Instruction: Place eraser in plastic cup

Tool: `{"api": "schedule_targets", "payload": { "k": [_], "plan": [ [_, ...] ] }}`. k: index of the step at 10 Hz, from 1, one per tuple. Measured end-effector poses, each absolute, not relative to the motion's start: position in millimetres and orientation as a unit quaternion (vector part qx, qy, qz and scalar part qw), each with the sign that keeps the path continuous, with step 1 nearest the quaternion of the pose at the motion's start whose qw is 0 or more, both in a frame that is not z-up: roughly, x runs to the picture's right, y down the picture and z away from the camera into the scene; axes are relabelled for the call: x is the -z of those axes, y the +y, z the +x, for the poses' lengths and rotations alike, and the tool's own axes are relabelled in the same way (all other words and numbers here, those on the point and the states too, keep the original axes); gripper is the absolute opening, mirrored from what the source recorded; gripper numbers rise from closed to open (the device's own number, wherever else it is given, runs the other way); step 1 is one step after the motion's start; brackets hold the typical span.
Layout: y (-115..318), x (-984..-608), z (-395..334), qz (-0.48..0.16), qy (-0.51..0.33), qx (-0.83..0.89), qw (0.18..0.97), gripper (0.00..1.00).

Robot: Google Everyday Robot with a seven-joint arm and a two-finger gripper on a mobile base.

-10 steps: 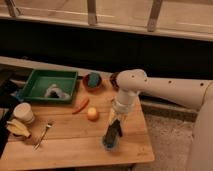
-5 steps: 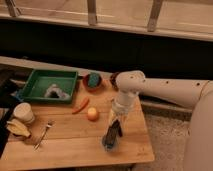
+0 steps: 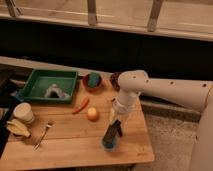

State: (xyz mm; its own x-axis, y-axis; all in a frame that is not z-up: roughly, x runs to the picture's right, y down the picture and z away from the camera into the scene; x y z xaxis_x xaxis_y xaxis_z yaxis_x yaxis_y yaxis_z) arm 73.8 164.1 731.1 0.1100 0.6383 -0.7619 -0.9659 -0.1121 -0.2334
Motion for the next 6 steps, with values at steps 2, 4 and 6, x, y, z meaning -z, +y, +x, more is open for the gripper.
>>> {"api": "schedule_targets", "payload": {
  "k": [2, 4, 6],
  "plan": [
    [160.7, -727.6, 75.1, -0.389, 0.203, -0.637, 0.633, 0.66],
    [156.4, -722.9, 75.5, -0.387, 0.195, -0.641, 0.633, 0.66],
    [156.3, -723.1, 75.8, -0.387, 0.193, -0.641, 0.634, 0.66]
  ]
}}
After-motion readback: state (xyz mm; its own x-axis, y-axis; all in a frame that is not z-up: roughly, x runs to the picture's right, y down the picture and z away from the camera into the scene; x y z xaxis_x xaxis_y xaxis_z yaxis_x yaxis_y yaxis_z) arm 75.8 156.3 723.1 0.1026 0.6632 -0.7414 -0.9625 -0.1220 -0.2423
